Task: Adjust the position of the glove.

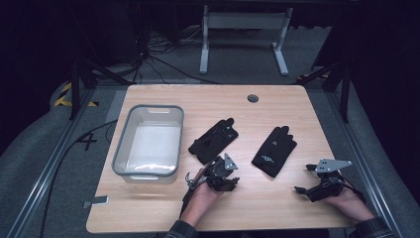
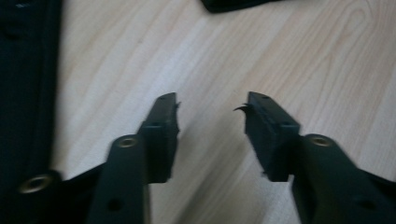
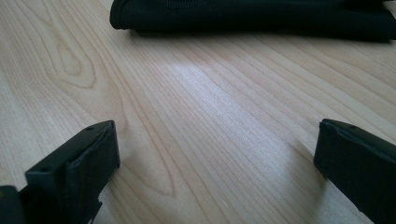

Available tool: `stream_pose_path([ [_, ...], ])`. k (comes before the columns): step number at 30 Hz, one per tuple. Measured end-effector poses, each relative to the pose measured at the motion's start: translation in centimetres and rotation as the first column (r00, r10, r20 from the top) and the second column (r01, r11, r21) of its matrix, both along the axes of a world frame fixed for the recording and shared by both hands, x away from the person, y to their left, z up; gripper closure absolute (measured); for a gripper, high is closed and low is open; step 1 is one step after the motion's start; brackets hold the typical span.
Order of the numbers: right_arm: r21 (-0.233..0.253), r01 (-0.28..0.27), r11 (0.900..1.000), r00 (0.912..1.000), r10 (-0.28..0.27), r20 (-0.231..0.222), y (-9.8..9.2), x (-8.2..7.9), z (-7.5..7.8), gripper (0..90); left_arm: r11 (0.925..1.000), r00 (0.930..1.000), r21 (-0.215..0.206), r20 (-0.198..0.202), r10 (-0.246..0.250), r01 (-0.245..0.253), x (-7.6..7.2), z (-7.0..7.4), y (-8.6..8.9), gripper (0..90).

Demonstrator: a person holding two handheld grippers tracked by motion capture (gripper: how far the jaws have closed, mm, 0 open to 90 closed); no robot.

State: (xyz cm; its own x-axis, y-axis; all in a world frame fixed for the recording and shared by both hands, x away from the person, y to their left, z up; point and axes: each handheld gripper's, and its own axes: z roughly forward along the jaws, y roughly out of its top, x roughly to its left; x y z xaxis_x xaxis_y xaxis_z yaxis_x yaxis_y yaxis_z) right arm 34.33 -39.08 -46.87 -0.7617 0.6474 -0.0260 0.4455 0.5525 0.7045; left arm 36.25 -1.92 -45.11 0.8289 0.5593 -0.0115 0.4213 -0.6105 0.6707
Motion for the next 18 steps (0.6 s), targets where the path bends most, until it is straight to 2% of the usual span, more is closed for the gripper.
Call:
stream_pose_path([
  [3,0.000,0.000,1.000,1.0000,0.000,0.000,0.0,0.0,0.0,0.7,0.9998,0.9997,-0.002,-0.015,0.021,-0.021,0.6,0.4,-0.1,73.9],
  [7,0.000,0.000,1.000,1.0000,0.000,0.000,0.0,0.0,0.0,0.7,0.9993,0.9984,0.000,-0.044,0.036,-0.036,1.4,0.8,0.2,88.6],
  [11,0.000,0.000,1.000,1.0000,0.000,0.000,0.0,0.0,0.0,0.7,0.9988,0.9979,0.005,-0.043,0.049,-0.049,2.0,1.4,0.2,89.7],
  [18,0.000,0.000,1.000,1.0000,0.000,0.000,0.0,0.0,0.0,0.7,0.9948,0.9948,0.003,0.000,0.101,-0.101,3.8,2.4,0.1,89.8],
])
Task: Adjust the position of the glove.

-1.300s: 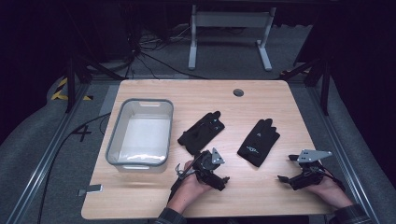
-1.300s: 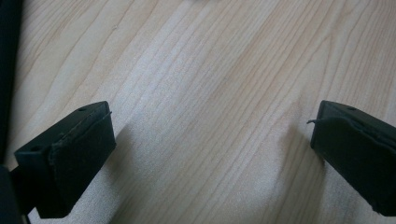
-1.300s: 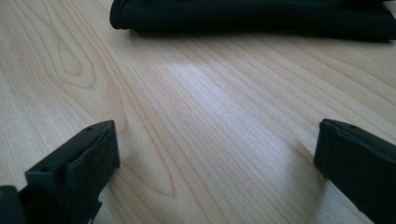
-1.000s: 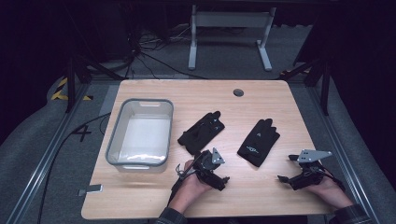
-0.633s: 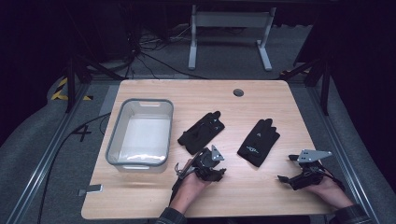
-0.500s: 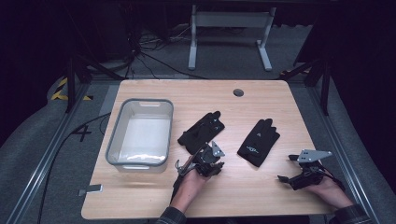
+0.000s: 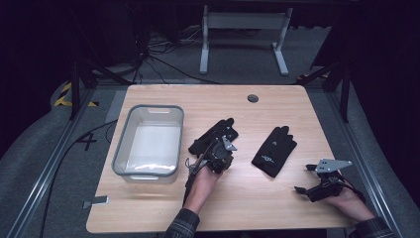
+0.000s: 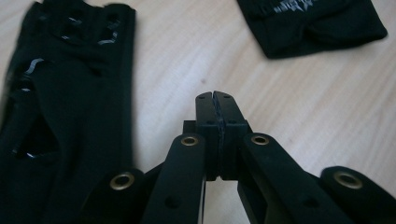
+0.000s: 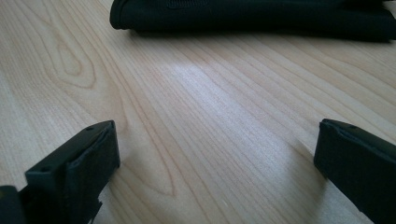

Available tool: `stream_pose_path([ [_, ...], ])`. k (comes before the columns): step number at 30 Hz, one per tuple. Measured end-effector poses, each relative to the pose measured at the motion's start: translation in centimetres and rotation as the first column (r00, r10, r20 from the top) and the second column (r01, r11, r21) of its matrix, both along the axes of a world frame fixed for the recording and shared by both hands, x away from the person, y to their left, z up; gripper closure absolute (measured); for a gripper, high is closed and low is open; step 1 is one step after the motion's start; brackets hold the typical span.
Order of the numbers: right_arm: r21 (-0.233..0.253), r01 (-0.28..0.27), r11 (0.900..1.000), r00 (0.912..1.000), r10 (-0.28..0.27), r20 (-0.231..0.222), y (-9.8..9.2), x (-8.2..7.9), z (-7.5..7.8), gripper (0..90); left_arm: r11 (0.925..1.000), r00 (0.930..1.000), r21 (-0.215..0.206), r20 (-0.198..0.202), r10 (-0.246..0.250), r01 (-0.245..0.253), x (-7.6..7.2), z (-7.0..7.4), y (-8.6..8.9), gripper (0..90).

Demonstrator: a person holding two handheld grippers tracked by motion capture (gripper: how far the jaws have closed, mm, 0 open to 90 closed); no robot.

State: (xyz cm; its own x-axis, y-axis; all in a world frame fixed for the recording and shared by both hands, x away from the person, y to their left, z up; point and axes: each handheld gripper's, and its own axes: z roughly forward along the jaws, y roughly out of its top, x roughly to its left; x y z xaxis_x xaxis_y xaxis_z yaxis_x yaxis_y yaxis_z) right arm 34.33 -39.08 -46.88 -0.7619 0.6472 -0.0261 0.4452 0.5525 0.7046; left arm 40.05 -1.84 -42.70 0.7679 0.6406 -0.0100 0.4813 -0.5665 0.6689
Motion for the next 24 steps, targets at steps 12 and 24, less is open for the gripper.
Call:
stream_pose_path([
  [12,0.000,-0.001,1.000,1.0000,0.001,0.000,0.0,0.0,0.0,0.7,0.9951,0.9951,0.018,0.021,0.097,-0.097,3.0,0.1,0.4,89.8],
  [24,0.000,-0.002,1.000,1.0000,0.002,0.000,0.0,0.0,0.0,0.7,0.9761,0.9795,0.082,0.011,0.201,-0.201,5.0,-1.5,0.8,89.8],
])
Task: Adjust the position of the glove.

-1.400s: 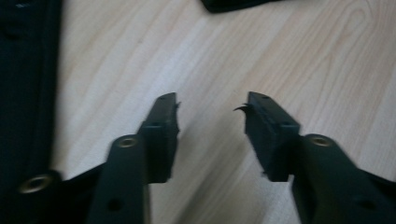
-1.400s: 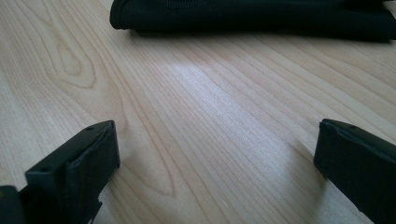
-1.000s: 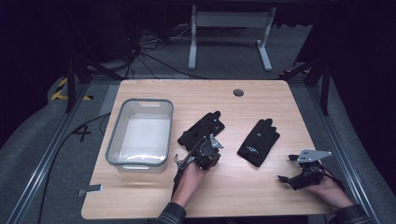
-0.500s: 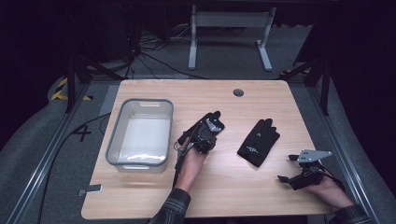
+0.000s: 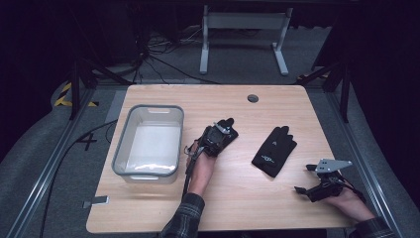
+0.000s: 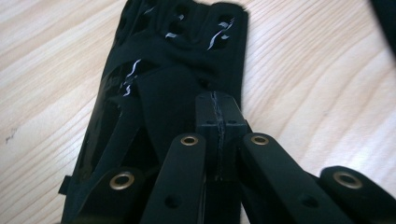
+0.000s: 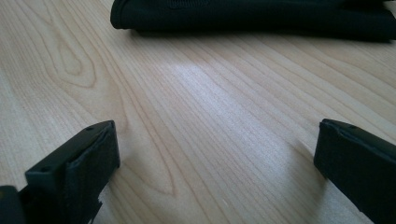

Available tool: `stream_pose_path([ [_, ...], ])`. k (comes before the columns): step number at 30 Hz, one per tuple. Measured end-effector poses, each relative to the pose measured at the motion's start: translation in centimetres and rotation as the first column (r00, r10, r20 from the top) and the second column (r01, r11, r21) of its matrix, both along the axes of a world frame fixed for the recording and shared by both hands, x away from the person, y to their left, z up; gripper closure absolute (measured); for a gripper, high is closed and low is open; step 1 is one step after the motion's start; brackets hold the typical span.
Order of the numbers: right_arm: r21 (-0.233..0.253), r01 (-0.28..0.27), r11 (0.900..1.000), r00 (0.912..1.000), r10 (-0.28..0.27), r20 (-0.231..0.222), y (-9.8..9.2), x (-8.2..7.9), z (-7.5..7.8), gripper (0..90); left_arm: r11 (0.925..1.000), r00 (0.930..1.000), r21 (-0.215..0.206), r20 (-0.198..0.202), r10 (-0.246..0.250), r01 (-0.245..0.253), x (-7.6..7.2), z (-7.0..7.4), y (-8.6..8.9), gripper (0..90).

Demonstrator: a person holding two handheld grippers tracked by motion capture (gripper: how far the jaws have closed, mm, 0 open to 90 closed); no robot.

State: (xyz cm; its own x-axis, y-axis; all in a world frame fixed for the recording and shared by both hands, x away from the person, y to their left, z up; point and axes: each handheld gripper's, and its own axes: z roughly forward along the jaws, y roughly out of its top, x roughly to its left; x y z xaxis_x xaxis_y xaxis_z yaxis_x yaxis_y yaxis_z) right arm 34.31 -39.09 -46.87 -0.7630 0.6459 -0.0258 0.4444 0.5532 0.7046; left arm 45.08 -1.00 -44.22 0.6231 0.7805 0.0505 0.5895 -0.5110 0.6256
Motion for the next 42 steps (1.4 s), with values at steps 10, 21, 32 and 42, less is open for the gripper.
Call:
stream_pose_path([
  [10,-0.001,0.000,1.000,1.0000,0.000,0.000,0.0,0.0,0.0,0.7,0.9990,0.9975,-0.001,-0.054,-0.046,0.046,-0.2,-0.6,-0.7,89.8],
  [21,-0.001,-0.001,1.000,1.0000,0.001,0.000,0.0,0.0,0.0,0.7,0.9878,0.9847,-0.043,-0.084,-0.153,0.150,-1.7,-0.6,-3.0,89.8],
  [32,-0.001,0.000,1.000,1.0000,0.000,0.000,0.0,0.0,0.0,0.7,0.9709,0.9678,-0.068,-0.089,-0.235,0.230,-2.9,-0.7,-5.7,89.8],
  [42,-0.001,-0.001,1.000,1.0000,0.001,0.000,0.0,0.0,0.0,0.7,0.9697,0.9708,-0.088,-0.057,-0.233,0.228,-3.6,0.8,-4.7,89.7],
])
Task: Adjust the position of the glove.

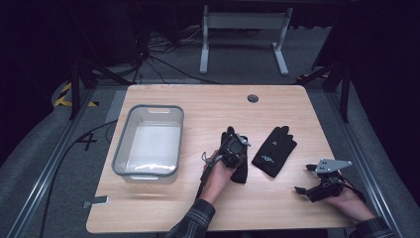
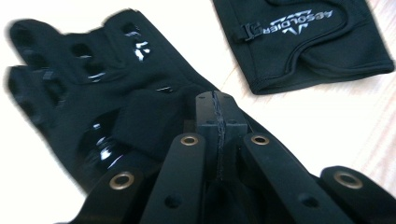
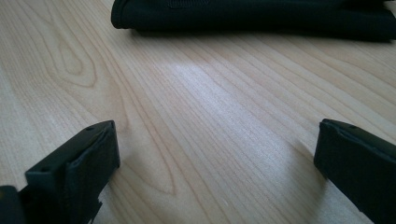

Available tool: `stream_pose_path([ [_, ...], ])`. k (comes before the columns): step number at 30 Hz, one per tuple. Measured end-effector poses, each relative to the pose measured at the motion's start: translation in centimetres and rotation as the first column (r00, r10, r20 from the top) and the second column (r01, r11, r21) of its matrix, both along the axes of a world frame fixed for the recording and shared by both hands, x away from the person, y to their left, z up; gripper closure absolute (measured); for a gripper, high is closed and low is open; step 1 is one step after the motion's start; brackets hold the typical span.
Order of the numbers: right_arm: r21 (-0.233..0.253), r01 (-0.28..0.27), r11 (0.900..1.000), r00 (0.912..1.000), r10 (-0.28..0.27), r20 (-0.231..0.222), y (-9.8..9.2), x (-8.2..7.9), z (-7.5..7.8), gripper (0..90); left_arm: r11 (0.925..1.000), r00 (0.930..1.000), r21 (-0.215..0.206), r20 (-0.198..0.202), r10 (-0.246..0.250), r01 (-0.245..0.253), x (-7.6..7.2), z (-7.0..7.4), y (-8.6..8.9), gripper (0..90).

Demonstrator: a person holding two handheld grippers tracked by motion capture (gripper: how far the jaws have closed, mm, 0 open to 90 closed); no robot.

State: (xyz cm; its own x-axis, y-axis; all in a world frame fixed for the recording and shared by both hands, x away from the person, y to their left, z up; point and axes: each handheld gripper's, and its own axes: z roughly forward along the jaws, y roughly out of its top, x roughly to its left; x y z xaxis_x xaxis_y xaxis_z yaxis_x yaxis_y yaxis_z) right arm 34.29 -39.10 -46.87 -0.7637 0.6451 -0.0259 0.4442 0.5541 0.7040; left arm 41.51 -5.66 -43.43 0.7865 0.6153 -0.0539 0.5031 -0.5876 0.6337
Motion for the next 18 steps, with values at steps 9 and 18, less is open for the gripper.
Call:
stream_pose_path([
  [9,0.000,0.000,1.000,1.0000,0.000,0.000,0.0,0.0,0.0,0.7,0.9986,0.9985,0.017,0.022,0.050,-0.051,0.0,0.3,3.2,89.7],
  [18,0.000,-0.001,1.000,1.0000,0.001,0.000,0.0,0.0,0.0,0.7,0.9973,0.9980,0.037,0.007,0.064,-0.064,1.4,-1.1,3.3,89.6],
])
